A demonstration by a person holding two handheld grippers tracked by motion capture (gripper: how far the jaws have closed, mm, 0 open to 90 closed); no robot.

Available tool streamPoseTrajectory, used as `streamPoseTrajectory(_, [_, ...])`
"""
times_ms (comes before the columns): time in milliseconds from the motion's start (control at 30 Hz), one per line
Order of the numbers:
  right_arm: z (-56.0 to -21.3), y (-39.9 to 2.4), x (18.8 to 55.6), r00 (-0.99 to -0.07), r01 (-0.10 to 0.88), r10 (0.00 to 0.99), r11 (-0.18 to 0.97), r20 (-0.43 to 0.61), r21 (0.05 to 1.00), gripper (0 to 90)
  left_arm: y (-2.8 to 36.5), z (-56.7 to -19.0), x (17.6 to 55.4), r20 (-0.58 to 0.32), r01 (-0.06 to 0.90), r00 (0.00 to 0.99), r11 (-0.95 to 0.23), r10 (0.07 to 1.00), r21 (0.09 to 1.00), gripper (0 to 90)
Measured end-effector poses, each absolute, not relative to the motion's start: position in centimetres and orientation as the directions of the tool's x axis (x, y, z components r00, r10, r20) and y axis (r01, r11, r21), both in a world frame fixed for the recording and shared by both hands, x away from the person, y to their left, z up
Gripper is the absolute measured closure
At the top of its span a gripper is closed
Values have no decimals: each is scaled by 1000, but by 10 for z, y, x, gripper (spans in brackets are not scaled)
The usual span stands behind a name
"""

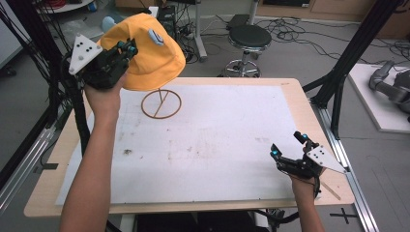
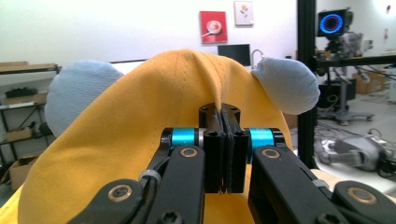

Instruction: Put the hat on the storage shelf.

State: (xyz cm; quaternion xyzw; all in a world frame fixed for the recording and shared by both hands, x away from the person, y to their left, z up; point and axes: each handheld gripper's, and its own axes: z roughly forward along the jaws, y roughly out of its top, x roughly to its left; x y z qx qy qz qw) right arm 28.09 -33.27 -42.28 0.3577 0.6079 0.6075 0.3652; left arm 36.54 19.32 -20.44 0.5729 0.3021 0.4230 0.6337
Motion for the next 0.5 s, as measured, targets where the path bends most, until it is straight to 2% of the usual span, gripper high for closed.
streamPoseTrajectory(500, [-423,-333,281,-473,-6,881,-10,6,1000,43,199,-218,414,32,-153,400,32,916,988,882])
